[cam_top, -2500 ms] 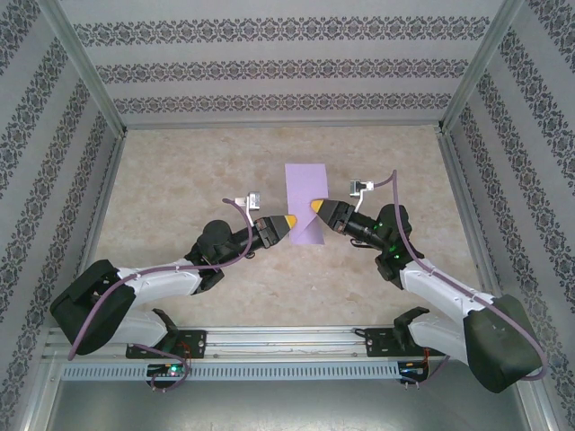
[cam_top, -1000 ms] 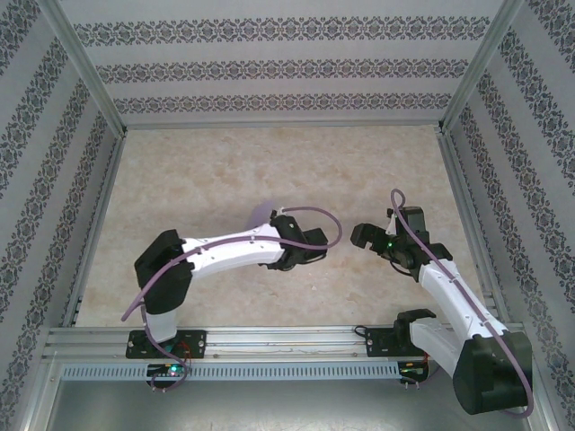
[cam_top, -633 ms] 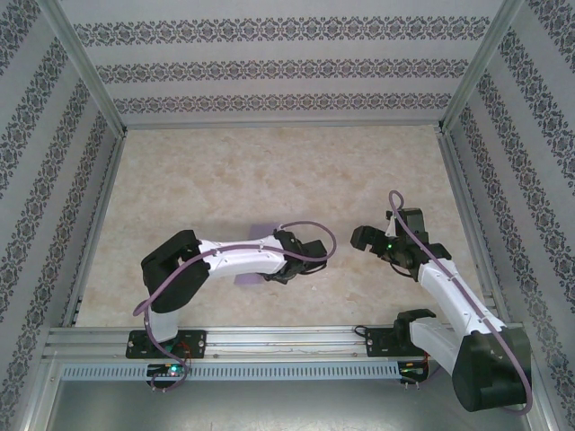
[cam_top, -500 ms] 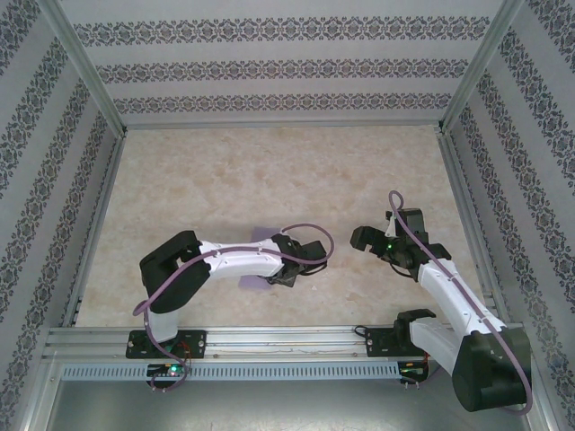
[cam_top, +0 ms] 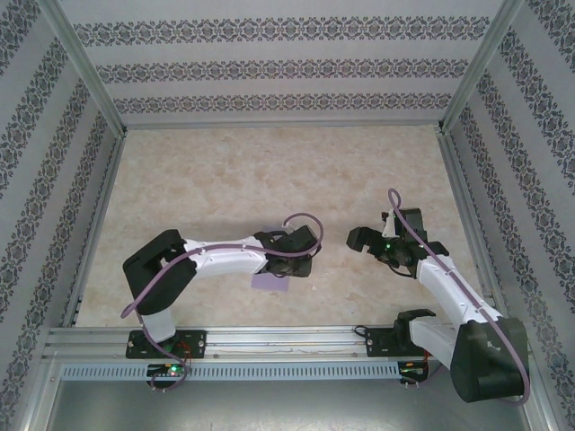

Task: Fold a paper plane with a square sheet of paper (fold left side to right side)

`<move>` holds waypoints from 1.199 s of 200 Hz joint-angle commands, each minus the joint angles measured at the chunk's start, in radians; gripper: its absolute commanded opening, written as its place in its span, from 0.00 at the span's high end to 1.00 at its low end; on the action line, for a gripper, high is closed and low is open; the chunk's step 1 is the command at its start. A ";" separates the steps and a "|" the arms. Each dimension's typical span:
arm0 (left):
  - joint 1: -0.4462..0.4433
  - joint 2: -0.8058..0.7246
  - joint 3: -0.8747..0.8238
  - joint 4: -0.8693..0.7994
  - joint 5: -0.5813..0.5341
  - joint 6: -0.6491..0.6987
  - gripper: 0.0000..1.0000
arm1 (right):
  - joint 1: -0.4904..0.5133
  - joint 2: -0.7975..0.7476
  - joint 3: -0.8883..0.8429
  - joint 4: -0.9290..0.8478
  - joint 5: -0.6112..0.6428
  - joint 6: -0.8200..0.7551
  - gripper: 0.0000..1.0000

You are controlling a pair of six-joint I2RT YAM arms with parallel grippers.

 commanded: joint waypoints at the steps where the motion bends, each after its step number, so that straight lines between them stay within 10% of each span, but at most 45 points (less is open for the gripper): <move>1: 0.044 -0.115 -0.056 0.137 0.032 0.021 0.60 | -0.007 0.013 0.000 0.039 -0.149 0.014 0.05; 52: 0.164 -0.406 -0.266 0.255 -0.040 0.087 0.51 | 0.059 0.079 -0.046 0.257 -0.346 0.210 0.31; 155: 0.281 -0.822 -0.554 0.230 -0.129 0.065 0.39 | 0.480 0.442 0.083 0.538 -0.228 0.403 0.96; 240: 0.303 -0.843 -0.586 0.212 -0.090 0.051 0.38 | 0.551 0.646 0.148 0.635 -0.230 0.428 1.00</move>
